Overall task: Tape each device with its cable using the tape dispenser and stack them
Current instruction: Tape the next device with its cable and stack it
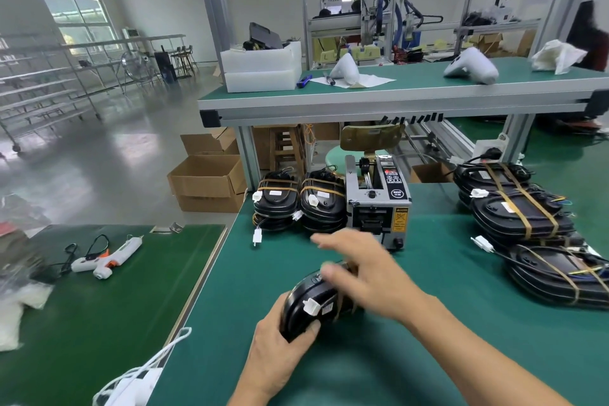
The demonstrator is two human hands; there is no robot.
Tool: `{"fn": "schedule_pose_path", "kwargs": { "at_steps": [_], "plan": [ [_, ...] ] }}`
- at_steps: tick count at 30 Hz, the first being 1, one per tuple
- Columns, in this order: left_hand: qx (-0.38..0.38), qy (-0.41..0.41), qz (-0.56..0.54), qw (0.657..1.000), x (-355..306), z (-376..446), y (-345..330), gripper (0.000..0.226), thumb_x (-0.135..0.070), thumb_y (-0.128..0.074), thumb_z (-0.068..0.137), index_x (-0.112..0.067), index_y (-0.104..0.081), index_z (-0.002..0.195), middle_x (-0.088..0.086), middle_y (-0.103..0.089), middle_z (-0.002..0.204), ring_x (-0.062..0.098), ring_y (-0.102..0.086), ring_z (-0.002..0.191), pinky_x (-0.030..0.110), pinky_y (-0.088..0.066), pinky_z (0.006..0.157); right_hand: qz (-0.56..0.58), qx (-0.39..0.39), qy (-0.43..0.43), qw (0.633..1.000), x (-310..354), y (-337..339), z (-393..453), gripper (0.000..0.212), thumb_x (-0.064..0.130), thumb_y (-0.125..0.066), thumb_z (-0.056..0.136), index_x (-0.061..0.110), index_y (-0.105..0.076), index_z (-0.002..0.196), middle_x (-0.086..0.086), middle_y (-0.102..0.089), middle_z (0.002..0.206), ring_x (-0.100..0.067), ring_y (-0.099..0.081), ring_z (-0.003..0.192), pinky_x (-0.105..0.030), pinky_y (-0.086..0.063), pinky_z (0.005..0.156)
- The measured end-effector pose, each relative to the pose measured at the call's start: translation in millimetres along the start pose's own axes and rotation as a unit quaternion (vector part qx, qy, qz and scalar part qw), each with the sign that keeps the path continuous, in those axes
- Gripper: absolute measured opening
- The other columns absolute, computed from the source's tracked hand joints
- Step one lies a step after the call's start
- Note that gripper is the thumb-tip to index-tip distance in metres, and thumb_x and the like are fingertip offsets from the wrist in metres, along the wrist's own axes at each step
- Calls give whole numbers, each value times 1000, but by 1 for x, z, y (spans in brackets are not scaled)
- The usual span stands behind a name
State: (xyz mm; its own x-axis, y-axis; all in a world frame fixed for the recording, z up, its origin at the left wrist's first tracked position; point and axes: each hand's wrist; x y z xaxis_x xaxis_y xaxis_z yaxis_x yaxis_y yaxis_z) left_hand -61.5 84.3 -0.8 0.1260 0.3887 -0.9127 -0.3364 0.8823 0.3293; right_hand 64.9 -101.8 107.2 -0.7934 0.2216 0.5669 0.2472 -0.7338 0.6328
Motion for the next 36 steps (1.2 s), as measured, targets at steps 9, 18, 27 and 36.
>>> {"fn": "schedule_pose_path", "kwargs": {
  "at_steps": [9,18,27,36],
  "plan": [
    [16,1,-20,1000,1,0,0,55,-39,-82,87,-51,-62,138,-13,-76,128,7,-71,121,14,-50,101,88,-210,-482,846,-79,11,21,41,25,-59,98,16,-67,138,-6,-78,108,-28,-67,113,-37,-50,102],
    [23,9,-25,999,3,-1,1,57,-37,-82,89,-44,-62,142,-11,-76,130,9,-72,122,15,-51,102,71,-220,-447,864,-79,4,25,45,24,-54,103,15,-59,147,-1,-78,95,-22,-67,106,-30,-43,91],
    [25,13,-21,999,4,0,2,58,-34,-82,90,-43,-61,144,-11,-75,131,9,-71,123,13,-50,101,83,-225,-463,853,-79,-2,35,30,18,-55,102,6,-69,126,-2,-75,83,-17,-71,87,-34,-51,80],
    [18,7,-18,1000,4,0,1,59,-31,-82,88,-44,-62,142,-11,-77,128,10,-73,120,12,-50,99,202,-360,-536,737,-86,-9,54,9,9,-69,90,10,-77,95,-2,-75,76,-12,-72,65,-25,-49,59]
  ]
}}
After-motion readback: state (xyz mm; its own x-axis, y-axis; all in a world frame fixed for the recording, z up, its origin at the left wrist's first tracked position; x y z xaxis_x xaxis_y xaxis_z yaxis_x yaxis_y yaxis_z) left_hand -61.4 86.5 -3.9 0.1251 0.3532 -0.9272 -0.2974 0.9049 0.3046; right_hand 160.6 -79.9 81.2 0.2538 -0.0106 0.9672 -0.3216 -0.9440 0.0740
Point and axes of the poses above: each hand's wrist, its own z-axis towards the middle knuckle, its own y-axis out of the back of the hand, x = y × z
